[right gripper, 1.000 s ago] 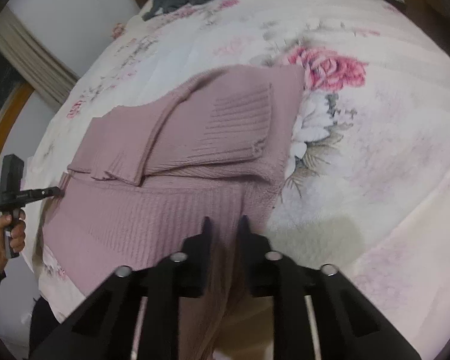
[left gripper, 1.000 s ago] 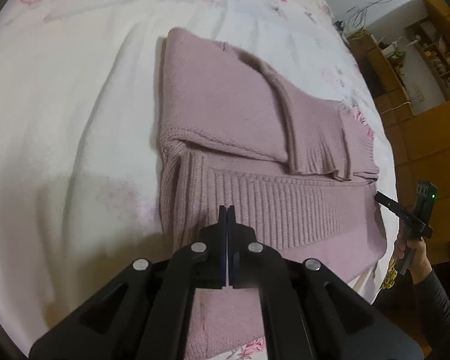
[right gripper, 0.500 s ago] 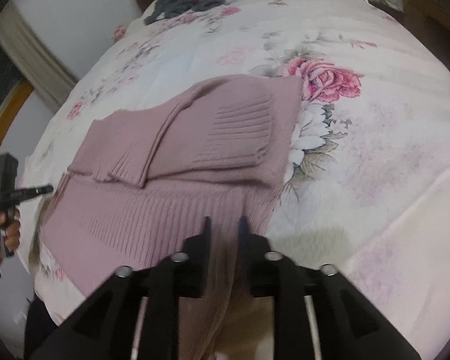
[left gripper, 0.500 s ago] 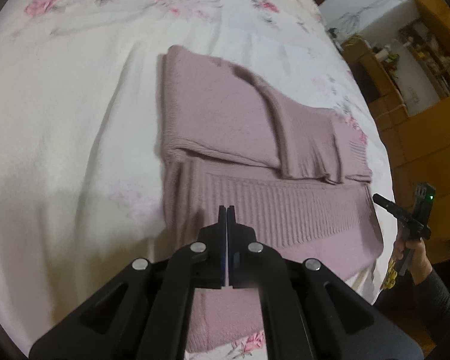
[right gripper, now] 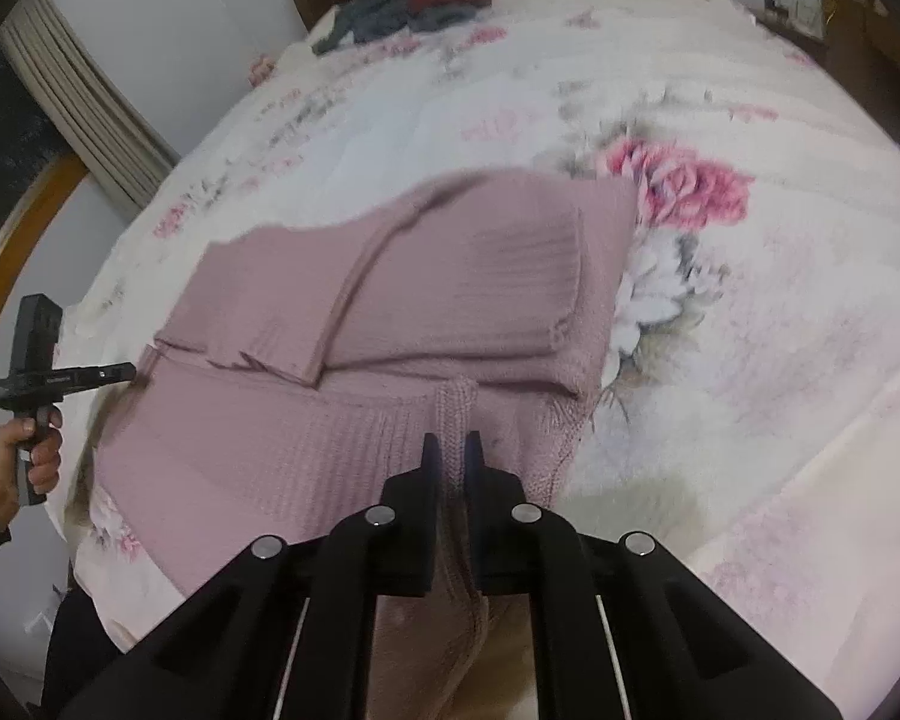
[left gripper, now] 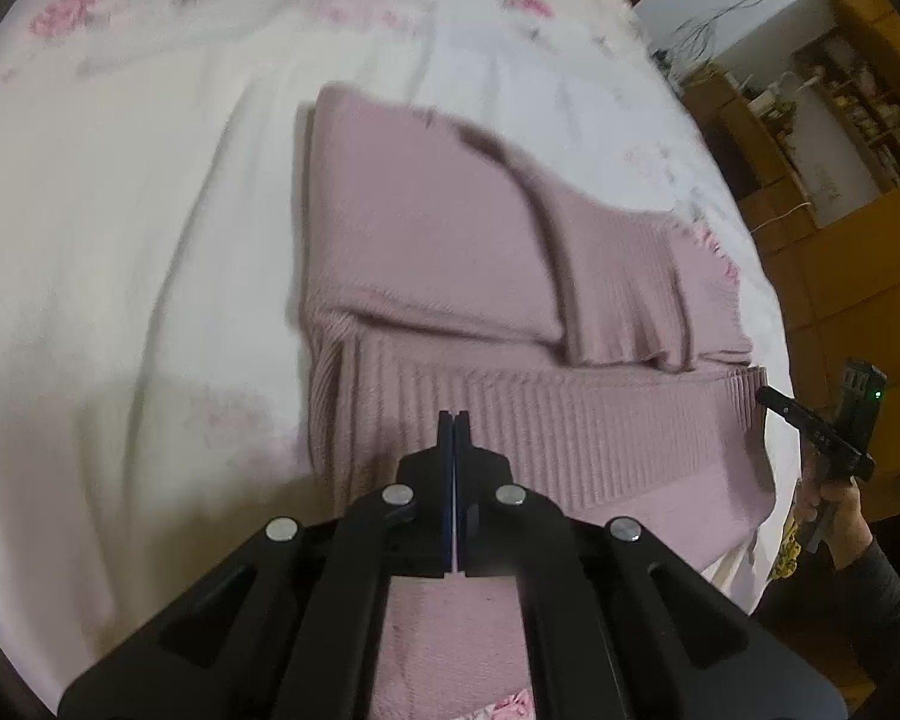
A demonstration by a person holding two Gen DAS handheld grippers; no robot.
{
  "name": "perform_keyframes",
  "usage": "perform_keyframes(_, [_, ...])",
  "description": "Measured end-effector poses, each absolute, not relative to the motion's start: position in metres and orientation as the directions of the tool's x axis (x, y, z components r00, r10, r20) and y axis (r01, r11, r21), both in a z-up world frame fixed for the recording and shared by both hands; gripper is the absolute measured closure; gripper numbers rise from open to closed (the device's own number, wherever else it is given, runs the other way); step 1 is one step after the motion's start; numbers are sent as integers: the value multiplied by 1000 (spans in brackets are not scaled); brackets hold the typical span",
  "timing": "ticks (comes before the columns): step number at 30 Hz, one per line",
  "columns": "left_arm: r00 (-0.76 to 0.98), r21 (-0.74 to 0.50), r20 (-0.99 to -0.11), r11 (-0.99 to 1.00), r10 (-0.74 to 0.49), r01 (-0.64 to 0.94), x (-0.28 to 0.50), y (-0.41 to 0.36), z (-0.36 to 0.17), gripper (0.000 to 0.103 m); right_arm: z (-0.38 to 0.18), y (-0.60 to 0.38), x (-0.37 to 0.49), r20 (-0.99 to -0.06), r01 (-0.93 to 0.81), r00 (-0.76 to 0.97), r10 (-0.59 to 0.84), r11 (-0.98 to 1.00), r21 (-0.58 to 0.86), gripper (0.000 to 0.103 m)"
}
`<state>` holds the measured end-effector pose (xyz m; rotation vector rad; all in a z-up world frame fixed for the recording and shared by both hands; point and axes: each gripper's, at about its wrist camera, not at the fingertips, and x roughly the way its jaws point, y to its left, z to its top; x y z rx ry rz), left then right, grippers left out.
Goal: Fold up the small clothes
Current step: 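Lift the held band with both tools and fold the sweater over onto itself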
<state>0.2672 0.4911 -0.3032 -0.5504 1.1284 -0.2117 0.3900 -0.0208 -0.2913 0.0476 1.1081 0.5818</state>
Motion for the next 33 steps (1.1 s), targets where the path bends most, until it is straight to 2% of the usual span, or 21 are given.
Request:
perform_keyframes(4, [545,-575,-701,817,-459,-51,244,495,-256,103,-261,-27,376,-782,-418,374,499,843,338,96])
perform_keyframes(7, [574,-572,-677,820,-461,-16,235,496,-233,103,-244,-29,370,-758,-427,400,515,837,343,96])
perform_keyframes(10, [557,-531,-718,846,-418,-49,239,500,-236,103,-239,-24,369,-757,-440,388,525,828,349,96])
perform_keyframes(15, [426,-493,-818,852,-386,-175,266,516,-294,103,-251,-16,371,-781,-435,371,502,837,332,96])
perform_keyframes(20, [336,-464,-853,875,-399,-139,280,502,-320,103,-231,-26,353,-736,-441,410,539,823,357,96])
perform_keyframes(22, [326,-463,-854,878,-406,-121,281,497,-324,99,-229,-34,342,-731,-435,417,540,825,361,96])
perform_keyframes(25, [311,-440,-866,892,-391,-104,283,493,-328,101,-235,-41,337,-741,-419,408,534,830,368,96])
perform_keyframes(30, [345,-293,-897,956,-278,9,279,469,-312,103,-243,-43,341,-746,-396,393,538,831,390,96])
perform_keyframes(33, [349,-283,-894,958,-281,47,279,464,-307,103,-243,-40,342,-747,-405,388,539,828,387,96])
